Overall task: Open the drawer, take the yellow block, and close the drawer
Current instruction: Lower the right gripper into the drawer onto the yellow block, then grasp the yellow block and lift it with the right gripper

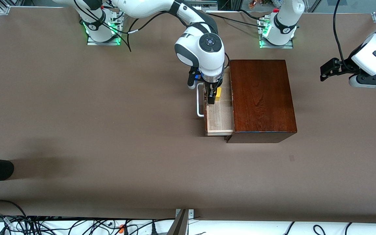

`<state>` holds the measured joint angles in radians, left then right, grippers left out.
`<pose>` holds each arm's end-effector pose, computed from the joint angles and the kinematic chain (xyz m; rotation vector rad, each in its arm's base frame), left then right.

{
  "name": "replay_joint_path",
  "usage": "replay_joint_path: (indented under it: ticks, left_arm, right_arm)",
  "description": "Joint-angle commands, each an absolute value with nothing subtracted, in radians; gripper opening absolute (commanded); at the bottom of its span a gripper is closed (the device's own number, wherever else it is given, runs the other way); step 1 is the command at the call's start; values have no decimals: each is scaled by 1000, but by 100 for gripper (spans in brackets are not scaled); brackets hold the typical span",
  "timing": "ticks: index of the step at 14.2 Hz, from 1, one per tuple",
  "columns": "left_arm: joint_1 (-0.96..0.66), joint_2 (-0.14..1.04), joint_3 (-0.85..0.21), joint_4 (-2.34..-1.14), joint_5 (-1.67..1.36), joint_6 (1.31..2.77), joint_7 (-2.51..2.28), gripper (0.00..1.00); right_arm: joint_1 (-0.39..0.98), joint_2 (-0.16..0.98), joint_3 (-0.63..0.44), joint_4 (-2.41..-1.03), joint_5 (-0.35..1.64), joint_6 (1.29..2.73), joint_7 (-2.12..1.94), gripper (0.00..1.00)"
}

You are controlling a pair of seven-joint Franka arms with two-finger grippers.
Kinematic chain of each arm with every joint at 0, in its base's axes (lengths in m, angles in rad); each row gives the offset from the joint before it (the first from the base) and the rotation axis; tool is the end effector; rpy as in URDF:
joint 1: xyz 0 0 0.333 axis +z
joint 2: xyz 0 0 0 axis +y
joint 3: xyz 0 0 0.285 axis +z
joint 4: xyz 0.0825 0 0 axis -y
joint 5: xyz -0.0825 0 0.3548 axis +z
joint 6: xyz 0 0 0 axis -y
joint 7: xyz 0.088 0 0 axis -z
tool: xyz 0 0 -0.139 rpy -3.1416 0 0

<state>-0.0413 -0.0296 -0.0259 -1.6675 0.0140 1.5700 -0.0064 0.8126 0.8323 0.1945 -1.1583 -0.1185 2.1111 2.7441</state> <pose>0.5109 -0.0326 0.5342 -3.1211 0.0956 0.1051 0.4274 0.5903 0.2739 -1.9312 2.3237 0.1095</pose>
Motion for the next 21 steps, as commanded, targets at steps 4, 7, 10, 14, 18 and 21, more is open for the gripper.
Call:
replay_joint_path:
  ticks: [4, 7, 10, 14, 18, 21]
  left_arm:
    - [-48, -14, -18, -1632, 12, 1545, 14, 100]
    - [-46, -14, -18, -1631, 12, 1545, 14, 100]
    - [-44, -14, -18, -1632, 12, 1542, 14, 100]
    - [-44, -14, -18, -1632, 12, 1542, 12, 100]
    - [-43, -14, -18, -1632, 12, 1531, 12, 100]
    - [-48, -14, -20, -1631, 12, 1528, 15, 100]
  right_arm:
    - [838, 853, 186, -1123, -152, 2106, 2850, 35]
    - [833, 845, 190, -1115, -143, 2079, 2849, 20]
    - [816, 810, 198, -1013, -132, 1937, 2821, 21]
    - [783, 692, 195, -996, -127, 1784, 2553, 20]
    - [672, 615, 189, -1020, -107, 1628, 2068, 20]
    - [499, 546, 187, -1106, -29, 1588, 1644, 18]
